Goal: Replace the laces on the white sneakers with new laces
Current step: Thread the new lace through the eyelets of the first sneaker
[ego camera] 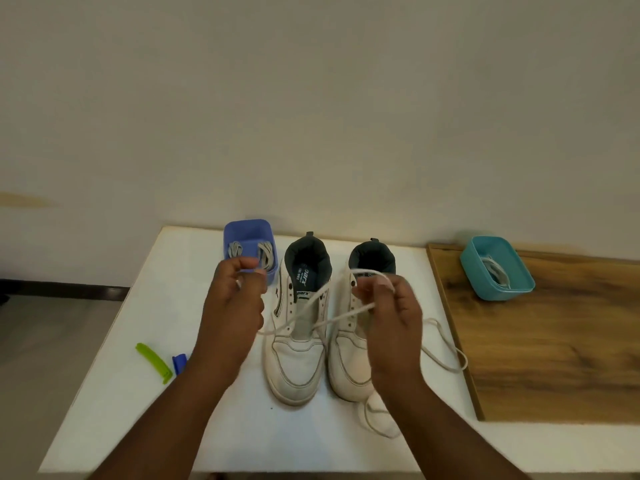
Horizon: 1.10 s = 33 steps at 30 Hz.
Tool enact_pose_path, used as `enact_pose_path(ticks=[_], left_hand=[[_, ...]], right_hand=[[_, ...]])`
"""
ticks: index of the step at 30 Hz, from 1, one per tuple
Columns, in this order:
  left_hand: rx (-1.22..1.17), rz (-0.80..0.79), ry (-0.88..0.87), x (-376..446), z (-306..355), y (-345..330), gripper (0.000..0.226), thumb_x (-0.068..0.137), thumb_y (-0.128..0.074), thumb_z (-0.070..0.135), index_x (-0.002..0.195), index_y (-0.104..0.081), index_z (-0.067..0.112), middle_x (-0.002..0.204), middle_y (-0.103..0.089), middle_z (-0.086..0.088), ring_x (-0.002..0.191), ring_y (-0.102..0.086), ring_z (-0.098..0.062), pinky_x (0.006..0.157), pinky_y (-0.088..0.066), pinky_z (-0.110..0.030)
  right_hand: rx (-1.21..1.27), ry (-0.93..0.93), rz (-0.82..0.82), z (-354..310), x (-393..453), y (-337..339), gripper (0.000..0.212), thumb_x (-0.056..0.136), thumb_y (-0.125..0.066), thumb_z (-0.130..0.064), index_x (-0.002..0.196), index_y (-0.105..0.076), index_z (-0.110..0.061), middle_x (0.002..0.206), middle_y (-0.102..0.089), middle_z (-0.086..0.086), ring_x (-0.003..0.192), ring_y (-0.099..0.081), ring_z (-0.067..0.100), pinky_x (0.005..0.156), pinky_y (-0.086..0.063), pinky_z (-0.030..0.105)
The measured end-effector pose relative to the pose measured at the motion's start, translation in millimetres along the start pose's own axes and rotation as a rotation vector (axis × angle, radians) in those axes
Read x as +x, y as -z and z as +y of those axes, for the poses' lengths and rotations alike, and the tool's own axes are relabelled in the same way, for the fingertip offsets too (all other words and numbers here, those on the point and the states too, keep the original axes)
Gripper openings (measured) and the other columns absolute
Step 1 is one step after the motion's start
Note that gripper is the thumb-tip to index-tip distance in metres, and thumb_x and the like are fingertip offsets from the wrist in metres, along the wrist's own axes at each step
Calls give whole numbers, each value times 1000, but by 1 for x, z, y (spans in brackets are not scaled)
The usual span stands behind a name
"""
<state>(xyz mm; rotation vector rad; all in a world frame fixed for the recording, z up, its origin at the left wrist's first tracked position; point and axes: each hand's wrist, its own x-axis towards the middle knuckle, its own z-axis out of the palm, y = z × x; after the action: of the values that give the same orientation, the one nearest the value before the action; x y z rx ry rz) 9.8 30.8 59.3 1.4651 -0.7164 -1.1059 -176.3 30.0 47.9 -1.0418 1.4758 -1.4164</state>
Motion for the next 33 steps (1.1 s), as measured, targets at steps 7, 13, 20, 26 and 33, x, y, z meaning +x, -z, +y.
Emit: enact_pose_path(ticks=[7, 13, 20, 26, 33], left_hand=[[-323, -159, 201, -2, 1, -5, 24, 103, -43, 8, 118, -61, 15, 106, -76, -5, 100, -72, -17, 89, -55, -33], [-153, -376, 55, -24, -6, -18, 45, 108, -32, 21, 131, -62, 44, 143, -54, 19, 138, -43, -3, 118, -33, -43], [121, -440, 33, -27, -8, -19, 42, 108, -31, 25, 137, -48, 51, 157, -36, 17, 145, -29, -5, 115, -27, -30], [83, -415, 78, -22, -14, -21, 39, 108, -30, 32, 142, -40, 51, 148, -36, 23, 135, -31, 0, 111, -28, -28], [789, -94, -53, -3, -38, 7, 26, 102, -49, 22, 127, -56, 24, 117, -60, 9, 98, -54, -8, 84, -40, -22]], right_hand=[[-141, 79, 287, 5, 0, 8, 69, 87, -49, 2, 142, -40, -39, 149, -39, -10, 141, -35, 8, 118, -35, 47], [-556, 520, -570, 15, -35, -16, 43, 104, -53, -37, 146, -45, -33, 136, -56, -17, 124, -53, 2, 101, -49, 32], [-348, 441, -416, 20, -22, -19, 13, 98, -67, -16, 104, -74, -27, 91, -70, -18, 84, -67, 10, 71, -50, 19], [-479, 419, -443, 22, -21, -23, 10, 102, -60, -25, 97, -68, -28, 86, -64, -17, 80, -62, 11, 68, -51, 23], [-1281, 643, -280, 39, -15, -23, 6, 88, -73, -33, 89, -76, -27, 111, -63, 0, 110, -53, 28, 95, -43, 45]])
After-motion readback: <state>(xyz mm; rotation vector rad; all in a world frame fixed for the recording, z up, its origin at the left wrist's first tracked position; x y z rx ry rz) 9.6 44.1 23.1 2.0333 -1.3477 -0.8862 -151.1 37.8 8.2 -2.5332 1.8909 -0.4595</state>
